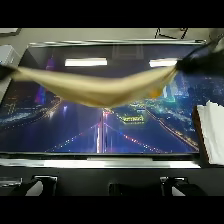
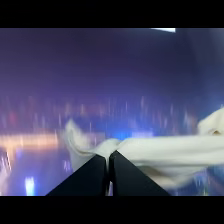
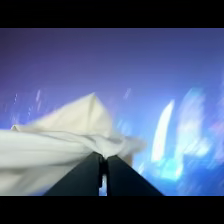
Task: Fold the clothes and pants, and hang the long-sleeved shirts on hangers.
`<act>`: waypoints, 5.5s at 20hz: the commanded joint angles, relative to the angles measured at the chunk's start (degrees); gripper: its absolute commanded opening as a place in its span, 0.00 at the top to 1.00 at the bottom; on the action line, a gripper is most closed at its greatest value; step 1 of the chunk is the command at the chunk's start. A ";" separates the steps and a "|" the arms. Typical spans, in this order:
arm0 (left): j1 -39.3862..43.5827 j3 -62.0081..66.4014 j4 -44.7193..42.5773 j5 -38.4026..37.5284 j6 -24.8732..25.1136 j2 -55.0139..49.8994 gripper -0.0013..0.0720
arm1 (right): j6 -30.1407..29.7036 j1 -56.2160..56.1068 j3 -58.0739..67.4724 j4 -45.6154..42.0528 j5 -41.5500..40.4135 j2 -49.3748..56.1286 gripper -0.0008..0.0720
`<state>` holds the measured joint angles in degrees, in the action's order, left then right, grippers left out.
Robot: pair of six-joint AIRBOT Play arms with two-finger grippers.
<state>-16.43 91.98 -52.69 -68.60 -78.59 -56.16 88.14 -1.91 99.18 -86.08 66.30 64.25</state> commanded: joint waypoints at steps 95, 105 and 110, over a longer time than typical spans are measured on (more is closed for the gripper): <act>-6.43 -61.02 -4.87 -8.68 10.03 -18.91 0.49 | 2.36 22.40 -42.91 9.73 25.59 11.80 0.23; -6.01 -61.75 -4.66 -8.11 10.05 -18.86 0.95 | -2.45 22.40 -68.30 17.40 14.88 3.76 0.21; -6.01 -61.75 -4.63 -8.35 10.08 -18.84 0.95 | -2.23 22.36 -72.57 20.35 11.37 3.78 0.27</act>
<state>-22.48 30.26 -57.39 -76.79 -68.53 -75.05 86.15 20.45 29.45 -68.05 80.68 68.23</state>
